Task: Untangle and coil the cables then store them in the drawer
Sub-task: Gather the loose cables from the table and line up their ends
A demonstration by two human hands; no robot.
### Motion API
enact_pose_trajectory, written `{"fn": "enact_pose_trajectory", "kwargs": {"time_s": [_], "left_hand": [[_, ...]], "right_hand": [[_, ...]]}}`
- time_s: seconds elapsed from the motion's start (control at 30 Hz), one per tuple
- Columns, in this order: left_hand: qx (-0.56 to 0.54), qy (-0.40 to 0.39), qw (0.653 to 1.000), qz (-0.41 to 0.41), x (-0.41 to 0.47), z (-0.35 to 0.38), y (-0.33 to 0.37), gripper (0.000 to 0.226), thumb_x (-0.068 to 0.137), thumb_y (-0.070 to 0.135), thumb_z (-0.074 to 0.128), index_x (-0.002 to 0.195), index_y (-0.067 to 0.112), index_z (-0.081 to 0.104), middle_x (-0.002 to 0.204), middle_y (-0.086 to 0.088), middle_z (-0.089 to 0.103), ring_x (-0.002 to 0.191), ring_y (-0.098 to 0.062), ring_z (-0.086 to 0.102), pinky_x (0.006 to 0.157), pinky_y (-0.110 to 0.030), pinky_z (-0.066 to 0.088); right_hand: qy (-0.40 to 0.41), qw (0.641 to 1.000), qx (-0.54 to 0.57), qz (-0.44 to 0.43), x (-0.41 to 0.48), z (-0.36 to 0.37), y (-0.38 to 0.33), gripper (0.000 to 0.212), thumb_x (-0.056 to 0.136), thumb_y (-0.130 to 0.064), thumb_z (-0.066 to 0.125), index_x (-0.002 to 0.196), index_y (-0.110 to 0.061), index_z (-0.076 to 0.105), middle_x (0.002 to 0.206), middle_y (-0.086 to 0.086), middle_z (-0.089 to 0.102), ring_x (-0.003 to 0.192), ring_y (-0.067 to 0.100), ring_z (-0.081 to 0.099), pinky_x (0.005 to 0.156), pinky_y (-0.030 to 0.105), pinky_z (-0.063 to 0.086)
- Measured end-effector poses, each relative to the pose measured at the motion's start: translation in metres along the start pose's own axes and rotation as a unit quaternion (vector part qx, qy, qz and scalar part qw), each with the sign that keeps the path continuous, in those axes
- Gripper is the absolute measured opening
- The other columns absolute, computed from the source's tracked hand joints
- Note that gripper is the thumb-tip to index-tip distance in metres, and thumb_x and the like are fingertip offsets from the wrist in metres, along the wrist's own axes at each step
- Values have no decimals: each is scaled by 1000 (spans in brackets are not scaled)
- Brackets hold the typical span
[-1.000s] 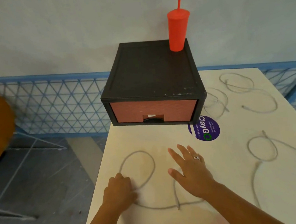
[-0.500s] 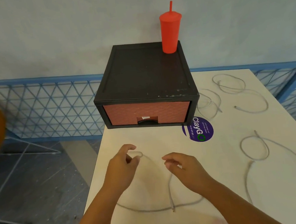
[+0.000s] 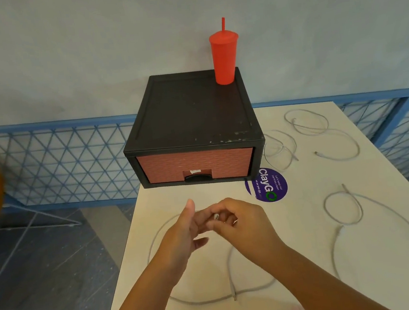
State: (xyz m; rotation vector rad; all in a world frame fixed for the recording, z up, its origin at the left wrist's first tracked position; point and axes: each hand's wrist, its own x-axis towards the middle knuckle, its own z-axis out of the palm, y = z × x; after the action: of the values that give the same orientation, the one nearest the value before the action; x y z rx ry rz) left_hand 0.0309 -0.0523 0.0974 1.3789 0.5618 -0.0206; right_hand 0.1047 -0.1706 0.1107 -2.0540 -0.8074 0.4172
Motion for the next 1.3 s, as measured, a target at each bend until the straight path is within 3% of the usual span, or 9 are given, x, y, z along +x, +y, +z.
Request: {"fn": "enact_pose_trajectory", "kwargs": {"time_s": [0.17, 0.33, 0.53, 0.6, 0.7, 0.97, 1.07, 1.23, 1.3], "left_hand": [[135, 8, 987, 85, -2, -2, 5, 28, 92, 46, 34, 99, 43, 61, 109, 12, 58, 106, 0, 51, 87, -18, 39], [297, 66, 930, 208, 3, 0, 19, 25, 91, 23, 54, 84, 47, 53, 97, 18, 43, 104, 2, 38, 81, -9, 28], [375, 116, 880, 268, 5, 8, 30, 14, 84, 26, 64, 82, 38, 58, 94, 24, 39, 101, -8, 39, 87, -25, 34], [377, 117, 872, 291, 4, 10, 33, 8, 82, 25, 66, 83, 32, 62, 95, 25, 43, 97, -4, 43, 85, -19, 35], [346, 59, 891, 288, 3, 11, 34, 11, 84, 24, 65, 76, 31, 61, 85, 20, 59, 90, 4, 54, 72, -5, 38], [307, -105, 923, 209, 3, 16, 45, 29, 94, 25, 48, 67, 32, 57, 61, 14, 60, 57, 2, 52, 57, -12, 41], [327, -112, 914, 213, 6, 22, 45, 32, 94, 27, 47, 66, 36, 56, 56, 20, 58, 56, 4, 50, 55, -11, 36], [339, -49, 909, 235, 19, 30, 42, 27, 93, 31, 47, 70, 34, 61, 82, -11, 66, 72, -21, 54, 59, -21, 35], [326, -37, 913, 241, 23, 36, 41, 28, 94, 29, 47, 70, 32, 60, 75, -13, 62, 64, -16, 49, 55, -16, 32]], "right_hand": [[67, 996, -12, -53, 2, -8, -2, 12, 87, -15, 58, 93, -19, 68, 79, -9, 67, 72, 8, 60, 70, 19, 51], [43, 991, 127, -19, 0, -22, -5, 31, 86, -14, 60, 76, -42, 58, 68, -21, 63, 71, -7, 59, 65, 10, 49], [42, 975, 218, 9, -4, -34, -8, 25, 83, -9, 64, 88, -33, 64, 74, -10, 61, 63, -6, 58, 61, 9, 48], [33, 971, 237, 12, -4, -35, -9, 21, 81, -10, 66, 85, -30, 66, 66, -12, 64, 60, -5, 59, 59, 9, 48], [41, 971, 237, 7, -5, -35, -8, 20, 82, -10, 65, 78, -30, 66, 56, -12, 64, 55, 0, 59, 57, 13, 50], [50, 983, 178, -7, -13, -44, -3, 30, 85, -5, 61, 76, -34, 64, 61, -21, 61, 61, -2, 55, 60, 13, 47], [70, 978, 196, 14, -18, -44, 0, 27, 85, -6, 61, 79, -32, 63, 60, -19, 61, 58, -4, 55, 58, 11, 46], [139, 972, 177, 71, -27, -47, 17, 22, 89, -15, 57, 89, -37, 58, 46, -14, 48, 47, -2, 46, 49, 8, 35], [166, 964, 187, 92, -31, -52, 28, 18, 90, -17, 56, 85, -33, 60, 43, -14, 45, 43, 1, 41, 45, 8, 31]]}}
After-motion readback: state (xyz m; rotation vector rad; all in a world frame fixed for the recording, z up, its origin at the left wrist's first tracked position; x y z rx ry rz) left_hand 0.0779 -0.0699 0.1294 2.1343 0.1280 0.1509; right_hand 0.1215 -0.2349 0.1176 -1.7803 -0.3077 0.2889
